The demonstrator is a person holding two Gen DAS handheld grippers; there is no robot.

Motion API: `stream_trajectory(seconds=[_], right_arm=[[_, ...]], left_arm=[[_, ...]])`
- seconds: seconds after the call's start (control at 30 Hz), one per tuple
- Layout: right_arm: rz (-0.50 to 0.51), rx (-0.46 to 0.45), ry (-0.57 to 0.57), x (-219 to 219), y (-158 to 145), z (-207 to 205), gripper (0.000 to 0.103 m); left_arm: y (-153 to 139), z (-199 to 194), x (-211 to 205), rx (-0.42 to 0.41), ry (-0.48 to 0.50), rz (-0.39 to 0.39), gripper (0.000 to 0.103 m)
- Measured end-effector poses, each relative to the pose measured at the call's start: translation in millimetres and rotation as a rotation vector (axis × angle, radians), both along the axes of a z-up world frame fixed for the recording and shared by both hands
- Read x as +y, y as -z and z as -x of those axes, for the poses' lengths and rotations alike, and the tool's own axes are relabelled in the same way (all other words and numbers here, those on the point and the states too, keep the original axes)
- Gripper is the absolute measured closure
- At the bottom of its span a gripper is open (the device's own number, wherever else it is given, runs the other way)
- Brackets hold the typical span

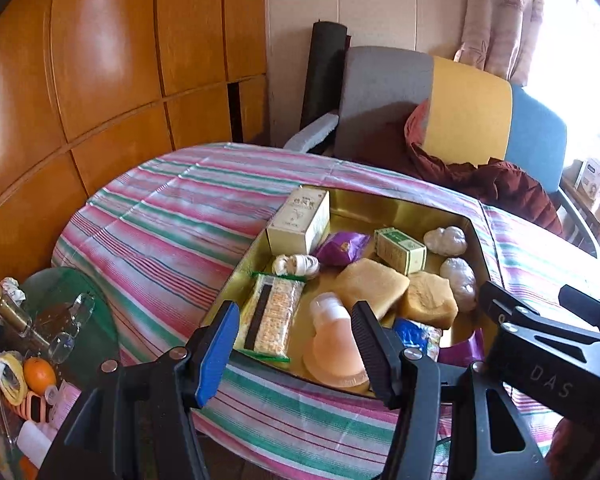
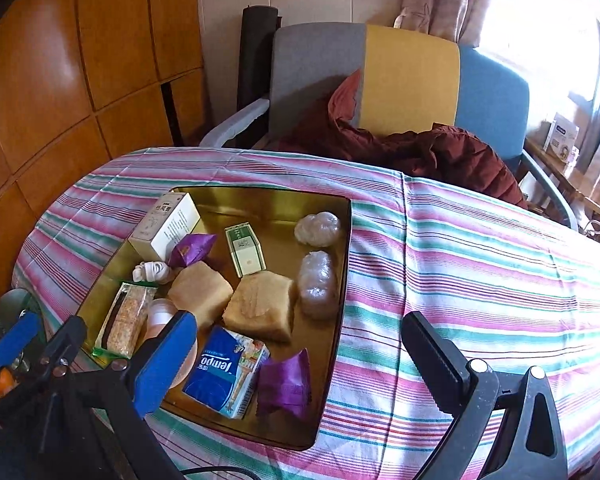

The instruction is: Organize objects

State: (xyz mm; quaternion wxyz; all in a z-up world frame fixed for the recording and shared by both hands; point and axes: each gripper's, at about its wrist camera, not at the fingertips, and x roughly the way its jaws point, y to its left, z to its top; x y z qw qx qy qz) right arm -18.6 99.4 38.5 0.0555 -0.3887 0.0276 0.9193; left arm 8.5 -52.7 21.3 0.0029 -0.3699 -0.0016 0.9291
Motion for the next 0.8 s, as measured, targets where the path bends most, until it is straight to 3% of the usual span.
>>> stream_trajectory(seconds=[0.8], right_arm=[[-0.014,-0.010,0.051,6.0,8.0,1.1,0.000]], left_arm=[[9.2,2.9,0.3,-0.073,0.007,-0.044,0.044]])
